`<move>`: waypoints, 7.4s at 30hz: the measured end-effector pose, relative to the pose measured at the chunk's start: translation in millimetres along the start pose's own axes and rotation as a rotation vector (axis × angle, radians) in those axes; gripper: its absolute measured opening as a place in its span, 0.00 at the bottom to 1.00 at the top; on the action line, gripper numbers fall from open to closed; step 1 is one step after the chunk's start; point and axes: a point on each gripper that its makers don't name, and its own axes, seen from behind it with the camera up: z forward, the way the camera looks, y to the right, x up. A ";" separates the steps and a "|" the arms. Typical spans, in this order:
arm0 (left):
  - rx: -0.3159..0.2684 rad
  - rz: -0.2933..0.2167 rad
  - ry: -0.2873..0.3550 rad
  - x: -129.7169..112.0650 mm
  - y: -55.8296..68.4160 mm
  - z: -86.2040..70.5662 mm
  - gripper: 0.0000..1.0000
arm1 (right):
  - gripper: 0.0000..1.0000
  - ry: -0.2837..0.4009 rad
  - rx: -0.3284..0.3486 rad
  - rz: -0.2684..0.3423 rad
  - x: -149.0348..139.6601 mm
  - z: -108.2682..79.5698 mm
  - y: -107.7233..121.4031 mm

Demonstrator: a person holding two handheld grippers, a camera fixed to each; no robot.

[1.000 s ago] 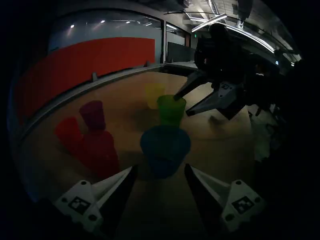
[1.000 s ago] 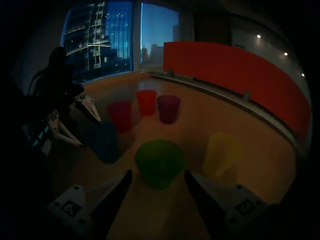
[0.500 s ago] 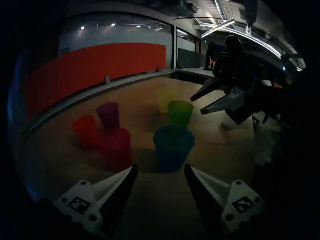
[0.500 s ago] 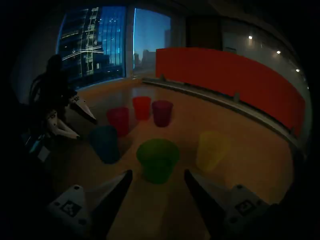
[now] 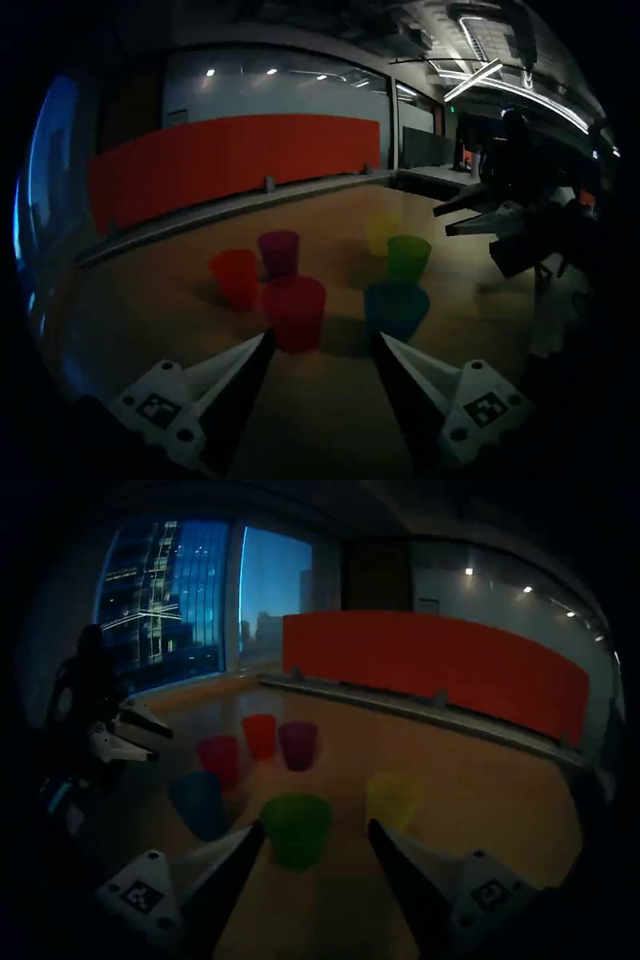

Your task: Pour water

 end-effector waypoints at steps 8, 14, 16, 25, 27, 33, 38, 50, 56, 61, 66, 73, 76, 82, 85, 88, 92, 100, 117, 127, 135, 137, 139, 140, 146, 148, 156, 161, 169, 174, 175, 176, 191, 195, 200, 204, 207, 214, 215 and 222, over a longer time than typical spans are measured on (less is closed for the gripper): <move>0.183 -0.035 0.100 23.2 -43.3 -13.7 0.86 | 1.00 0.113 -0.154 0.045 29.9 -5.7 27.5; 0.328 -0.061 0.185 43.6 -76.0 -26.1 0.86 | 1.00 0.187 -0.292 0.077 44.1 -10.8 57.7; 0.367 -0.070 0.209 49.3 -84.8 -29.9 0.86 | 1.00 0.205 -0.331 0.077 47.4 -12.7 65.1; 0.502 -0.108 0.303 66.7 -113.9 -41.7 0.86 | 1.00 0.293 -0.499 0.087 61.4 -24.7 91.4; 0.529 -0.121 0.330 71.4 -120.0 -45.2 0.86 | 1.00 0.317 -0.537 0.098 63.7 -29.0 97.8; 0.605 -0.149 0.397 79.6 -136.1 -55.7 0.86 | 1.00 0.390 -0.622 0.125 70.5 -42.1 113.3; 0.621 -0.157 0.401 78.8 -144.7 -54.5 0.86 | 1.00 0.399 -0.627 0.131 71.8 -43.3 115.6; 0.629 -0.178 0.389 72.5 -155.8 -42.7 0.86 | 1.00 0.392 -0.652 0.120 68.5 -34.6 117.6; 0.622 -0.184 0.391 70.6 -159.3 -38.6 0.86 | 1.00 0.397 -0.652 0.136 70.0 -30.5 117.0; 0.633 -0.167 0.383 67.2 -161.8 -36.6 0.86 | 0.99 0.403 -0.649 0.142 76.1 -28.7 117.5; 0.654 -0.140 0.380 65.8 -165.0 -34.5 0.86 | 1.00 0.401 -0.657 0.148 80.5 -29.4 118.9; 0.660 -0.166 0.395 60.2 -168.0 -29.1 0.86 | 1.00 0.380 -0.669 0.148 81.9 -26.5 120.3; 0.651 -0.180 0.405 54.8 -169.2 -25.8 0.86 | 1.00 0.376 -0.671 0.145 82.8 -24.4 119.1; 0.647 -0.187 0.409 42.0 -173.6 -19.6 0.86 | 1.00 0.365 -0.671 0.151 81.4 -20.4 116.8; 0.647 -0.182 0.416 40.8 -175.6 -18.0 0.86 | 1.00 0.362 -0.674 0.155 79.3 -18.6 117.9; 0.648 -0.174 0.421 40.4 -177.7 -16.3 0.86 | 1.00 0.359 -0.677 0.157 77.7 -17.3 119.2; 0.653 -0.167 0.417 37.7 -181.3 -13.4 0.86 | 1.00 0.354 -0.678 0.157 77.6 -16.1 119.2; 0.652 -0.174 0.397 28.0 -183.9 -5.7 0.86 | 1.00 0.350 -0.680 0.155 77.3 -14.0 118.9; 0.659 -0.164 0.363 20.9 -187.0 -1.6 0.86 | 1.00 0.350 -0.672 0.165 76.1 -10.0 119.4; 0.660 -0.161 0.361 20.1 -187.3 -1.9 0.86 | 1.00 0.356 -0.662 0.165 80.1 -10.4 116.0; 0.660 -0.160 0.359 19.9 -187.0 -1.2 0.86 | 1.00 0.370 -0.668 0.152 83.8 -15.7 117.2; 0.660 -0.160 0.360 19.9 -187.0 -1.2 0.86 | 1.00 0.378 -0.671 0.149 85.0 -18.1 118.4; 0.660 -0.160 0.359 19.9 -187.0 -1.2 0.86 | 1.00 0.386 -0.674 0.143 85.5 -21.2 119.0; 0.660 -0.160 0.359 19.9 -187.0 -1.1 0.86 | 1.00 0.389 -0.675 0.139 85.7 -22.8 119.3; 0.660 -0.159 0.359 20.5 -186.5 -1.1 0.86 | 1.00 0.387 -0.692 0.113 79.3 -29.0 125.1; 0.660 -0.159 0.359 20.6 -186.5 -1.2 0.86 | 1.00 0.388 -0.697 0.107 76.7 -30.0 127.3; 0.660 -0.159 0.359 20.4 -186.4 -0.6 0.86 | 1.00 0.400 -0.694 0.098 76.3 -24.8 132.3; 0.660 -0.160 0.359 20.0 -186.1 -0.6 0.86 | 1.00 0.413 -0.676 0.093 78.8 -16.5 131.5; 0.660 -0.160 0.359 20.2 -186.3 -0.8 0.86 | 1.00 0.435 -0.640 0.103 70.3 -2.5 130.5; 0.660 -0.160 0.359 20.2 -186.7 -1.5 0.86 | 0.99 0.409 -0.646 0.110 49.5 1.7 137.7; 0.660 -0.160 0.359 20.4 -186.8 -1.6 0.86 | 1.00 0.404 -0.648 0.112 46.2 2.1 139.1; 0.660 -0.159 0.359 20.5 -186.9 -1.7 0.86 | 1.00 0.398 -0.649 0.114 42.9 2.4 140.5; 0.660 -0.160 0.359 20.5 -187.1 -1.2 0.86 | 1.00 0.362 -0.651 0.138 26.2 10.2 155.2; 0.660 -0.159 0.359 20.5 -186.9 -1.1 0.86 | 1.00 0.361 -0.651 0.141 24.3 11.0 156.0; 0.660 -0.159 0.359 20.4 -187.3 -1.2 0.86 | 1.00 0.360 -0.648 0.142 22.4 11.8 156.2; 0.660 -0.159 0.359 20.4 -187.2 -1.4 0.86 | 1.00 0.358 -0.649 0.138 21.9 11.2 157.1; 0.660 -0.159 0.359 20.3 -187.0 -2.0 0.86 | 0.99 0.361 -0.648 0.136 22.3 10.5 155.9; 0.660 -0.160 0.359 19.9 -186.7 -2.3 0.86 | 1.00 0.359 -0.650 0.135 21.5 9.1 155.0; 0.660 -0.160 0.359 19.9 -186.5 -2.3 0.86 | 1.00 0.359 -0.651 0.135 21.4 9.0 154.9; 0.660 -0.160 0.359 19.5 -186.6 -2.0 0.86 | 1.00 0.357 -0.650 0.137 22.0 9.3 154.1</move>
